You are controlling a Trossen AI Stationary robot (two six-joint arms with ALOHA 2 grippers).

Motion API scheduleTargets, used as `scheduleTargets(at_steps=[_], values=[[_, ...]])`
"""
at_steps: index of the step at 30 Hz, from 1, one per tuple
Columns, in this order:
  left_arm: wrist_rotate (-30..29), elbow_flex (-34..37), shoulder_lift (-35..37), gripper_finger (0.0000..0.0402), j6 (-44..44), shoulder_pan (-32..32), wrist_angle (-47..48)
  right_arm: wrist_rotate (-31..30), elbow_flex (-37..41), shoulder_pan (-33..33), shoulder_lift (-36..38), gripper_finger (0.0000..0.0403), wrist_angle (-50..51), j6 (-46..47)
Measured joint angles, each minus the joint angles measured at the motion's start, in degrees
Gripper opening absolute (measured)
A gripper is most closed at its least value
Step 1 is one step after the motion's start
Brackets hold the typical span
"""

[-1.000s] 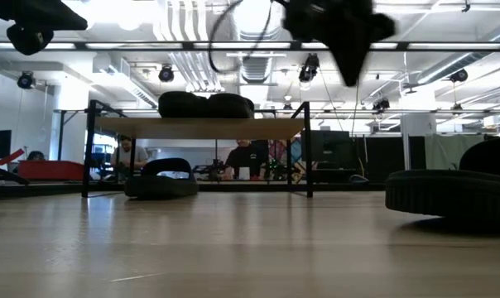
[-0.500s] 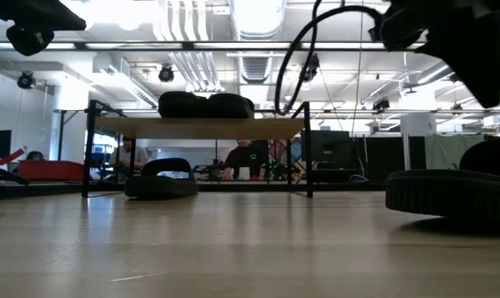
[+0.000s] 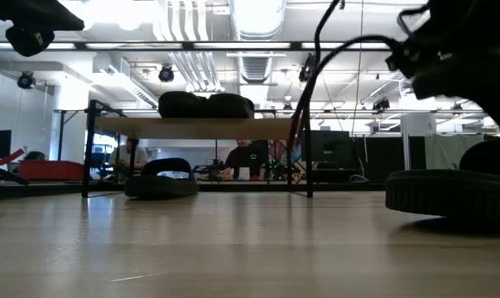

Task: Pick and place slides into the shelf
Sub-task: Put the big black slide under the shelf

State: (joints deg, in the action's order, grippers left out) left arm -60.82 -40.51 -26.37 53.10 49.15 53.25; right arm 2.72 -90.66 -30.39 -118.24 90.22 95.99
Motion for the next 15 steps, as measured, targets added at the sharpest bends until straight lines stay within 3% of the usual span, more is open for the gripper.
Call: scheduleTargets(at_steps=[8,15], values=[[0.77,0.00,-0.06,0.0010,0.00,0.00,0.01,-1.90,0.06,0.02,-3.67,0.0185,0.02,-1.00],[0.78,0.00,0.00,0.0010,0.00,0.00,0.02,-6.45,0.12,0.02,-3.51,0.0066,0.19,-0.44]])
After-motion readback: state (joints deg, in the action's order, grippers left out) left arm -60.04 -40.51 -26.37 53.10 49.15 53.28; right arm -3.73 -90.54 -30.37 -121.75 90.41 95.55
